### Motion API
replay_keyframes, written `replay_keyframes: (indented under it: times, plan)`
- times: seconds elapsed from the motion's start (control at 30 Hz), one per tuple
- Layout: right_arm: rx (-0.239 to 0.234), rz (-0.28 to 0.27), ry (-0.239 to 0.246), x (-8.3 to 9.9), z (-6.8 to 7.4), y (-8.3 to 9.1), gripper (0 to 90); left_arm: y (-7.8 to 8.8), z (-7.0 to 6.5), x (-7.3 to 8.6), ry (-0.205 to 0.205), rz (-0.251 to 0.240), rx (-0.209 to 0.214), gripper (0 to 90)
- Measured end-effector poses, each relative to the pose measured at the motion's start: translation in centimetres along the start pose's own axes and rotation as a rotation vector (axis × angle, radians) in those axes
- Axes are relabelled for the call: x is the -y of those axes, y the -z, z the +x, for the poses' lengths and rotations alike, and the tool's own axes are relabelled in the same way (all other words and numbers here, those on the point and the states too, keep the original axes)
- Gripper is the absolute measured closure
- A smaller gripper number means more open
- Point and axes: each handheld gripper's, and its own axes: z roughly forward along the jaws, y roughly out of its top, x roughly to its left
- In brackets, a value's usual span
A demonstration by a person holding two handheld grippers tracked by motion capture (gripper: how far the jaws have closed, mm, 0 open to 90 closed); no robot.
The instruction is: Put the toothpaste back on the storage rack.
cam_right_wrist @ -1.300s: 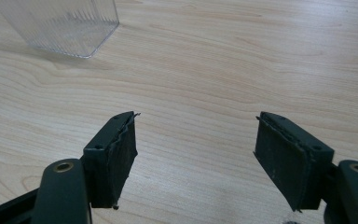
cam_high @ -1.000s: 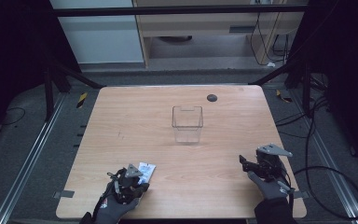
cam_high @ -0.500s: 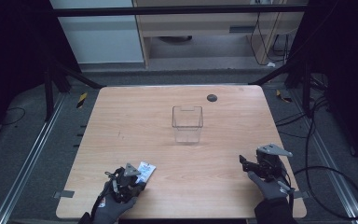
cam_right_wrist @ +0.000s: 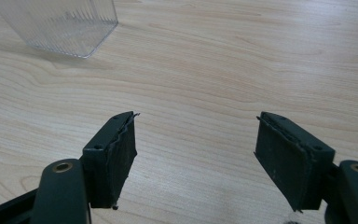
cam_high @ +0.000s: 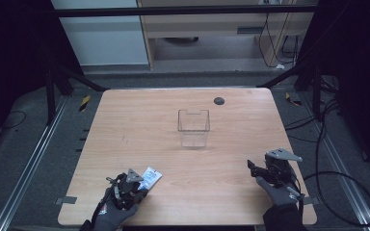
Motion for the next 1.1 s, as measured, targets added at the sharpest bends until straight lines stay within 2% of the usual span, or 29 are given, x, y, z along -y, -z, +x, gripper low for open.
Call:
replay_keyframes:
  times: [0.13, 0.3, 0.53, 0.73, 0.87, 1.03, 1.1]
  plan:
    - [0.0, 0.001, 0.0, 0.0, 0.0, 0.0, 28.7, 0.1, 0.2, 0.0, 0.005, 0.01, -0.012, 89.4]
    - [0.0, 0.0, 0.0, 0.0, 0.0, 0.0, 28.6, 0.2, 0.2, 0.0, 0.005, 0.0, -0.011, 88.6]
    - [0.0, -0.003, 0.001, 0.0, -0.1, 0.0, 28.5, 1.9, 0.3, -1.0, -0.019, -0.084, 0.014, 83.6]
    - [0.0, -0.008, -0.007, 0.0, -0.4, 0.1, 28.2, 3.1, 1.4, -2.1, -0.016, -0.153, 0.026, 74.5]
    - [-0.001, -0.01, -0.014, -0.1, -0.5, 0.1, 27.9, 3.7, 2.2, -2.8, -0.016, -0.18, 0.016, 67.4]
    - [0.0, -0.014, -0.015, -0.2, -0.6, 0.1, 27.8, 3.9, 3.2, -3.8, -0.024, -0.169, 0.005, 56.4]
    - [0.0, -0.016, -0.013, -0.3, -0.7, 0.1, 27.7, 4.0, 3.4, -4.3, -0.039, -0.167, -0.021, 53.6]
